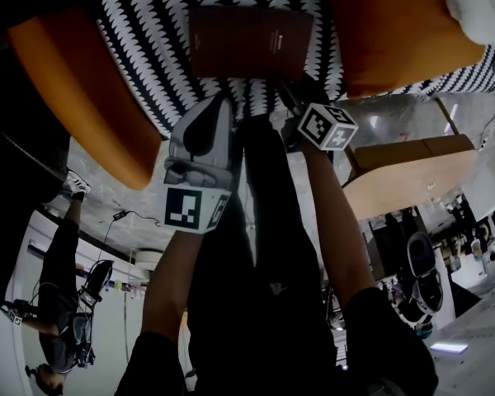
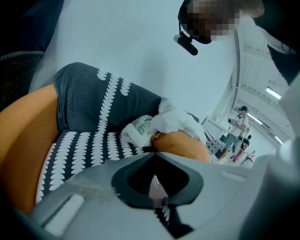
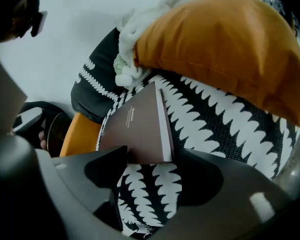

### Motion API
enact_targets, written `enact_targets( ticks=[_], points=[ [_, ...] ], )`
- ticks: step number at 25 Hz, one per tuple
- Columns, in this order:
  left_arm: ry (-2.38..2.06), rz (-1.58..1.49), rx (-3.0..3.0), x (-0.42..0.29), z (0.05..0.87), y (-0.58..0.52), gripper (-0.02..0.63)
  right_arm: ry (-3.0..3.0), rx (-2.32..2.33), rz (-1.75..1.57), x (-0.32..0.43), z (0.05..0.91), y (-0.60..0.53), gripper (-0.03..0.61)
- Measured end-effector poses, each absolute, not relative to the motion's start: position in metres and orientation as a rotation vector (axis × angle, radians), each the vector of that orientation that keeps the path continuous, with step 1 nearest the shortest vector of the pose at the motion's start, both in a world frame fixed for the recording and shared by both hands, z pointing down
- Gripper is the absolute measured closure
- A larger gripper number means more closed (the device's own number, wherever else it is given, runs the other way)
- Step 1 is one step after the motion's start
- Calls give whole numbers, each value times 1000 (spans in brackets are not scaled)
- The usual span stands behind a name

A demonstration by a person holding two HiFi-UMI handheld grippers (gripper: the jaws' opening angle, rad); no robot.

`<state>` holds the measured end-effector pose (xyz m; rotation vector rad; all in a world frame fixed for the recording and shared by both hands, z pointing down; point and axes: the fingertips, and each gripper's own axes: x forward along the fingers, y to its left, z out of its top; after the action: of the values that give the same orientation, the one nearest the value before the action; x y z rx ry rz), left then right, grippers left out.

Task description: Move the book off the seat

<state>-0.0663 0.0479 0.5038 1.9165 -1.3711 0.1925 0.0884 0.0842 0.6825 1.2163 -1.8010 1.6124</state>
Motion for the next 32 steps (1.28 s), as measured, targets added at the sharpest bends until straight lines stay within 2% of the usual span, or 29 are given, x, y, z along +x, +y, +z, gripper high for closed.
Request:
enact_targets(
  ticks=[10, 21, 32],
  points=[
    [-1372, 177, 1916, -75, 501, 47, 609, -1792, 1178, 1632, 83, 684, 83, 264],
    [-1398, 154, 1922, -80, 498, 52, 609, -1897, 1229, 1529, 85, 653, 75, 334],
    [-1410, 133, 1962, -80, 445, 64, 609, -2070, 1239, 1396, 67, 564, 66, 398]
  ],
)
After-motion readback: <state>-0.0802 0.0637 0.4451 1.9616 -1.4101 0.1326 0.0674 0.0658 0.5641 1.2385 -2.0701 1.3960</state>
